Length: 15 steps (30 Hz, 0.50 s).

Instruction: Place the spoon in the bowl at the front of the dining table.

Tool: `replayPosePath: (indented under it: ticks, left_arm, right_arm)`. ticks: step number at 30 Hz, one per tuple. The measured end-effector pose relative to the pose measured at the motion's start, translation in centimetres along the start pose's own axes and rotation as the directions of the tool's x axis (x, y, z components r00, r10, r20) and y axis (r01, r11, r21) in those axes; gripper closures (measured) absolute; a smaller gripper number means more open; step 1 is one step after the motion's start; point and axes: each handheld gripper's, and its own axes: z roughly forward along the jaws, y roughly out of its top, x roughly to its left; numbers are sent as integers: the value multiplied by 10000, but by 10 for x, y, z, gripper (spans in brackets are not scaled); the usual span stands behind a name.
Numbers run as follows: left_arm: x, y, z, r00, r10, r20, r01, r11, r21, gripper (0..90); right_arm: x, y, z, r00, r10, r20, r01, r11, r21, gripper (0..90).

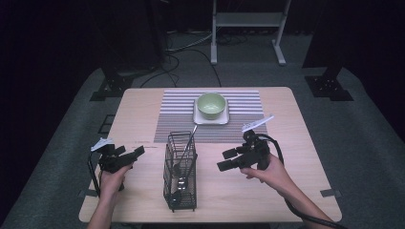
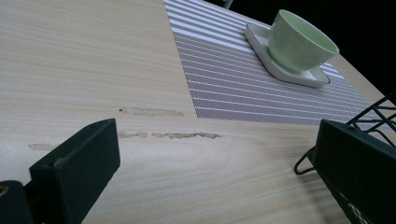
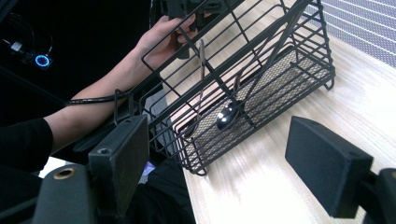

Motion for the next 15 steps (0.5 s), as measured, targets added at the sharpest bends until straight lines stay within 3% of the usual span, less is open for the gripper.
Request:
replayPosePath:
  ticks: [15]
  left_arm:
    - [0, 0, -1, 10000, -30, 14, 30, 10000, -35, 0]
  right_arm:
    - [6, 14, 15, 9998, -207, 77, 203, 9988, 439, 205]
